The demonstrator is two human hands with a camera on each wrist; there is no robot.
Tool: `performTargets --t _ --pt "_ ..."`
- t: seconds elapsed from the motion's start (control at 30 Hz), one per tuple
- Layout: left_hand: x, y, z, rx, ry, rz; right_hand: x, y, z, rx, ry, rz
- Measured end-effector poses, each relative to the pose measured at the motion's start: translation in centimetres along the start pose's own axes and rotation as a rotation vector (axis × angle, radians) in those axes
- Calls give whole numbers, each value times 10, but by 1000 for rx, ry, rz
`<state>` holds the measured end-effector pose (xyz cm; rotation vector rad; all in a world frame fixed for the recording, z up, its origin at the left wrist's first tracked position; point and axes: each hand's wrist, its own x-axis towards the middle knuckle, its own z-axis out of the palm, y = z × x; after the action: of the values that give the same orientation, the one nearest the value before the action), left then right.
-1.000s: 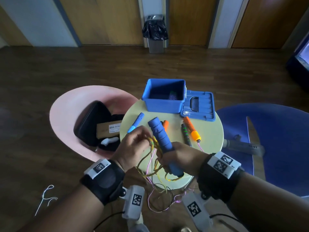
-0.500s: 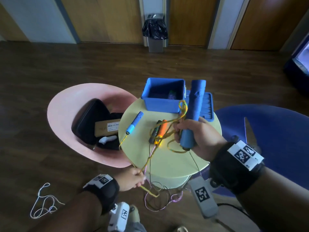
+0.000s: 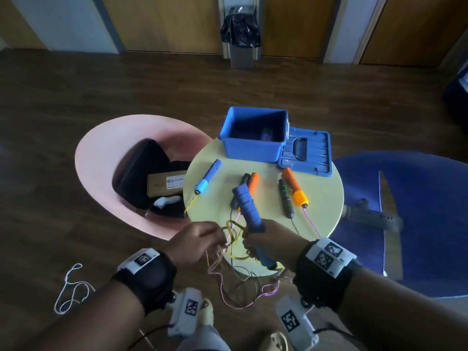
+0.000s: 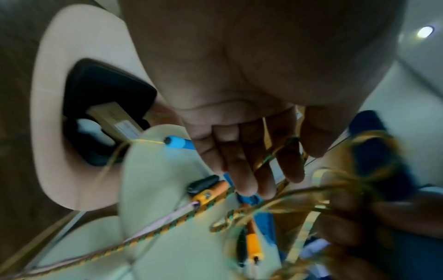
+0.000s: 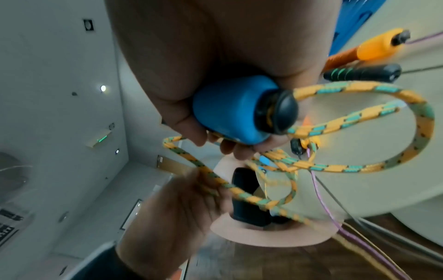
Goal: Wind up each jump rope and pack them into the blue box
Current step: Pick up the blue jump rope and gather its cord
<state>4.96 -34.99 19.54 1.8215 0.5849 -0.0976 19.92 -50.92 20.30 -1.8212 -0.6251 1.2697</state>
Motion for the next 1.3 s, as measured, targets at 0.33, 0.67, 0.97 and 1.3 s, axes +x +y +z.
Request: performTargets --t 0.33,0.67,0.97,1.3 --pt "9 7 -11 -160 50 64 29 14 27 123 -287 64" --pt "67 -137 -11 -92 -101 -379 83 112 93 -215 -265 407" --pt "113 -207 17 100 -325 -474 92 170 129 -63 -205 662" --pt "114 -218 21 12 -393 -499 139 163 158 224 18 778"
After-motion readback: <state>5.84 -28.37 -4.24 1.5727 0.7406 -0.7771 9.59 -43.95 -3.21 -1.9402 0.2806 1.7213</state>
